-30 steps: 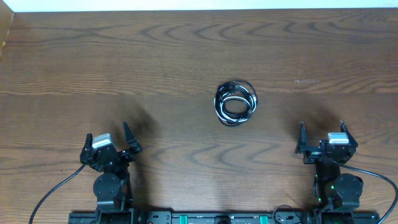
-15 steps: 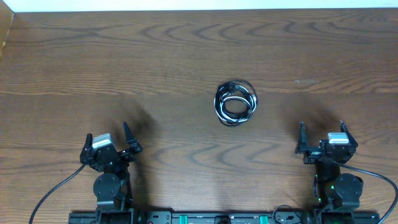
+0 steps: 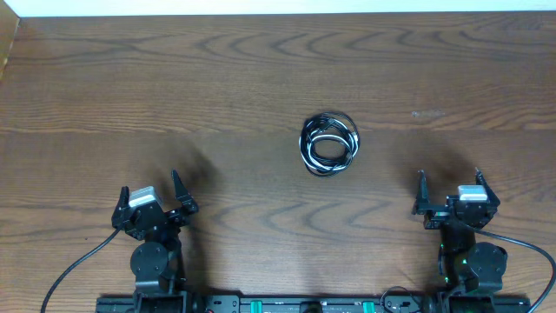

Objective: Untangle cables

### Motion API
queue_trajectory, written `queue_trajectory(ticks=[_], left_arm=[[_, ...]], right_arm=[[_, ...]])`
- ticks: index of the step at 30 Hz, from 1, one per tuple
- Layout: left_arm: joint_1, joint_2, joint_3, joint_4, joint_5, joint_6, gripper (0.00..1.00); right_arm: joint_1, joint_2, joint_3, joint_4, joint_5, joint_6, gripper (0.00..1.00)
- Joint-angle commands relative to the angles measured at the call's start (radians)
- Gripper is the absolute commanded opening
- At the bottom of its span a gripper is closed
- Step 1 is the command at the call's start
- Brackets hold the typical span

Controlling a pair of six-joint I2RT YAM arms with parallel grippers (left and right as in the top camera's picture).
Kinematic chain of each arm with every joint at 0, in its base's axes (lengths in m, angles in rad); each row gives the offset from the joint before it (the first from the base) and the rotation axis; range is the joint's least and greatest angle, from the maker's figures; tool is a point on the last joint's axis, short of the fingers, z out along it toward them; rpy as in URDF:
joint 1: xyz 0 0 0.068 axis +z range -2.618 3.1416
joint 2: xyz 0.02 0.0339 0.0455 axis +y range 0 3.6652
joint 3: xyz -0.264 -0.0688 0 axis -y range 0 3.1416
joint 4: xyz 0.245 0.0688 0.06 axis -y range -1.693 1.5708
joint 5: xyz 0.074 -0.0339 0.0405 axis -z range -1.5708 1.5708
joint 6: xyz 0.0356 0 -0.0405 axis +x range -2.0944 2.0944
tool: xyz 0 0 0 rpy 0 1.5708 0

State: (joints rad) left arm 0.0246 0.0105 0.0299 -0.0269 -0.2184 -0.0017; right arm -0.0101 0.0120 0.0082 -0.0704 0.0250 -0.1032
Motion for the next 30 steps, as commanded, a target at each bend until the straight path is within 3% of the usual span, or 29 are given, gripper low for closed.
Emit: queue_trajectory(ticks=[1, 30], left_arm=[[0.005, -0.005, -0.024, -0.029, -0.01, 0.008, 0.98], [0.005, -0.005, -0.015, -0.023, -0.006, -0.009, 0.98]], right_arm=[[-0.005, -0.006, -0.003, -0.002, -0.002, -0.006, 0.99], [-0.005, -0.006, -0.003, -0.002, -0.002, -0.006, 0.99]])
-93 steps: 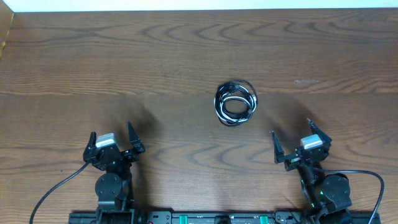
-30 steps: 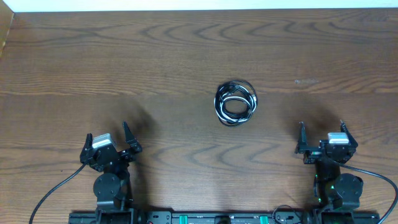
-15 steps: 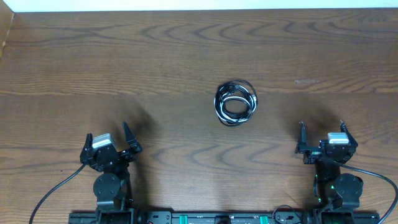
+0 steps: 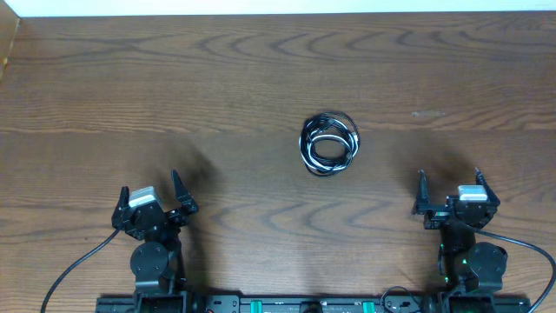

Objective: Untangle cables

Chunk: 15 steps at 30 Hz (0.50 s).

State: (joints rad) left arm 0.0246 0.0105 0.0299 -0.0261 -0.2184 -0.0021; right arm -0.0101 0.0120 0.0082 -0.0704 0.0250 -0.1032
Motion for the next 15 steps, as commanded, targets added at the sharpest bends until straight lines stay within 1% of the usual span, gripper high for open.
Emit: queue_trajectory(ticks=[1, 4, 7, 11, 15], left_arm=[[0.005, -0.005, -0.004, -0.025, 0.012, -0.019, 0.98], [0.005, -0.005, 0.042, -0.043, 0.102, -0.017, 0.98], [0.005, -0.005, 0.113, -0.098, 0.154, -0.018, 0.98], [0.005, 0.005, 0.238, -0.156, 0.166, -0.002, 0.98], [0.005, 0.048, 0.373, -0.176, 0.163, 0.013, 0.98]], right_arm=[[-0.005, -0.006, -0.003, -0.002, -0.002, -0.006, 0.99], [-0.005, -0.006, -0.003, -0.002, -0.002, -0.006, 0.99], [-0.005, -0.006, -0.003, -0.002, -0.002, -0.006, 0.99], [-0.005, -0.006, -0.003, -0.002, -0.002, -0.006, 0.99], [-0.005, -0.006, -0.003, -0.002, -0.002, -0.006, 0.99]])
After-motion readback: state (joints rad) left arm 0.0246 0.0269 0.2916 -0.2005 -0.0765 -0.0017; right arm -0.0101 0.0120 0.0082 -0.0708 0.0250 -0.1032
